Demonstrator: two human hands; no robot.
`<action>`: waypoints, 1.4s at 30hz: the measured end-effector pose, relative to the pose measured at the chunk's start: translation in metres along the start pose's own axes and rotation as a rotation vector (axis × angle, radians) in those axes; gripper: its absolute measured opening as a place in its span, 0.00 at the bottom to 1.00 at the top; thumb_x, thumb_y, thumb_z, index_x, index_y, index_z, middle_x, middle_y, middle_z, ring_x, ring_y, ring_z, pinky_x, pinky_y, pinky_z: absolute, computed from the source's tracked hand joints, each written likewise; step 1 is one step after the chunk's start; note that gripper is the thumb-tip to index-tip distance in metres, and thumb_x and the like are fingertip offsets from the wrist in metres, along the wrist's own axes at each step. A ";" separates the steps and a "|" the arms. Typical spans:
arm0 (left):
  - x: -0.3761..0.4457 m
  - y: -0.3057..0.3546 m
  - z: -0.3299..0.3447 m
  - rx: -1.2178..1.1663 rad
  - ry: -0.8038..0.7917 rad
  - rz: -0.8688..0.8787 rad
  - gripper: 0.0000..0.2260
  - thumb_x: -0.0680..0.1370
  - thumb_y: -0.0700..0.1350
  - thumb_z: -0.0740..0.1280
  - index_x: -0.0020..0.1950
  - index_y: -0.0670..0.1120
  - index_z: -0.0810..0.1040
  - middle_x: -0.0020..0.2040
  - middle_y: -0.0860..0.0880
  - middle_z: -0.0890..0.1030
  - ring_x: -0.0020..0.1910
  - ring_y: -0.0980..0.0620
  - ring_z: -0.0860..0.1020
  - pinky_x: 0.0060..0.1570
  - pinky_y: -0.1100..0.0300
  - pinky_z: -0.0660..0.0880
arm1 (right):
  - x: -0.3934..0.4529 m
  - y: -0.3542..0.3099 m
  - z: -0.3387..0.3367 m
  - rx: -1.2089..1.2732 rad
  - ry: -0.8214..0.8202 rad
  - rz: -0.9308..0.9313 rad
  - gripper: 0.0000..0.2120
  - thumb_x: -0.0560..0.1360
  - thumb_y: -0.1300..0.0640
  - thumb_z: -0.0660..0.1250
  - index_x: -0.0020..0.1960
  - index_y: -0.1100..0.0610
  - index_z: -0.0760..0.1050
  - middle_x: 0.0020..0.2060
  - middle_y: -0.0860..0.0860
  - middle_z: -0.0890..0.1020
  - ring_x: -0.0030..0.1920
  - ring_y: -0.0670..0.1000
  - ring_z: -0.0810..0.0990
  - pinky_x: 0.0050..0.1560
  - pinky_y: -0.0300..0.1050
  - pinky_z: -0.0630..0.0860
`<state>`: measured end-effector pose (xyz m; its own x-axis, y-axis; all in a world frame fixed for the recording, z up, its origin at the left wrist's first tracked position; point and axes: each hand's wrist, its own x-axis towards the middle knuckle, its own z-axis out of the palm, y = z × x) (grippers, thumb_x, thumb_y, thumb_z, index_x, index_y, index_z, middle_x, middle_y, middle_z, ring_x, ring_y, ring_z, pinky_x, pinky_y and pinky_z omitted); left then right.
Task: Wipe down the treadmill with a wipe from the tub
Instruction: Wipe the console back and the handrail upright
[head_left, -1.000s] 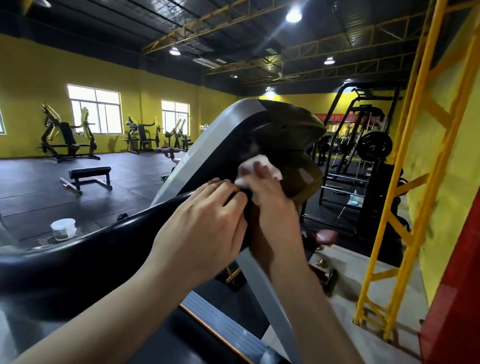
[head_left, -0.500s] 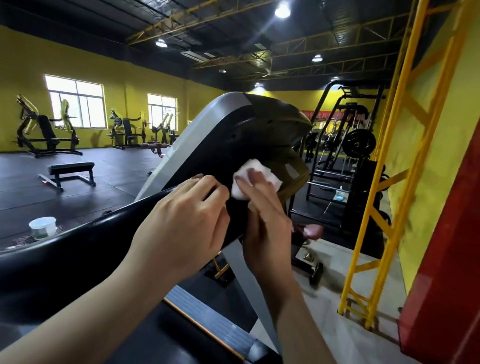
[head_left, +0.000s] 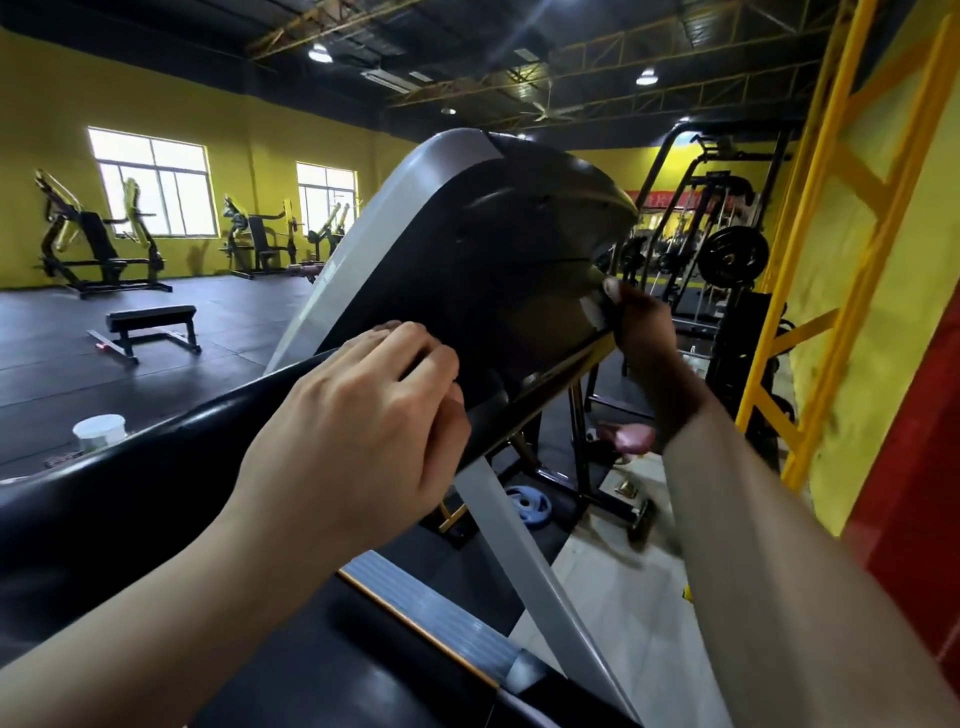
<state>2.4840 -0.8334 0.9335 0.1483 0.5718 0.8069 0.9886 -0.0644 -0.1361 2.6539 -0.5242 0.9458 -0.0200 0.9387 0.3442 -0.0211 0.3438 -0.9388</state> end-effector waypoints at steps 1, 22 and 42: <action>0.000 0.000 0.000 0.006 -0.007 0.009 0.14 0.82 0.44 0.57 0.50 0.41 0.81 0.49 0.45 0.81 0.53 0.43 0.81 0.58 0.55 0.74 | -0.024 -0.003 0.007 -0.019 0.024 -0.070 0.12 0.83 0.56 0.63 0.62 0.57 0.81 0.50 0.50 0.85 0.50 0.47 0.83 0.51 0.37 0.80; -0.124 -0.131 -0.040 -0.219 -0.032 -0.155 0.21 0.82 0.53 0.56 0.72 0.46 0.73 0.63 0.49 0.79 0.56 0.43 0.78 0.57 0.48 0.74 | -0.276 -0.076 0.116 -0.388 -0.079 -0.544 0.20 0.83 0.65 0.57 0.70 0.52 0.76 0.69 0.42 0.75 0.67 0.31 0.68 0.72 0.29 0.60; -0.141 -0.148 -0.009 -0.355 0.157 -0.032 0.22 0.86 0.50 0.55 0.77 0.42 0.69 0.70 0.44 0.76 0.65 0.43 0.73 0.67 0.49 0.67 | -0.280 -0.059 0.121 -0.215 0.277 -0.230 0.13 0.84 0.57 0.60 0.62 0.52 0.82 0.60 0.41 0.80 0.60 0.40 0.77 0.69 0.44 0.69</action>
<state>2.3167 -0.9115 0.8449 0.0923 0.4476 0.8895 0.9360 -0.3437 0.0758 2.5394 -0.8105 0.9068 0.2311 0.7984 0.5560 0.2160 0.5151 -0.8295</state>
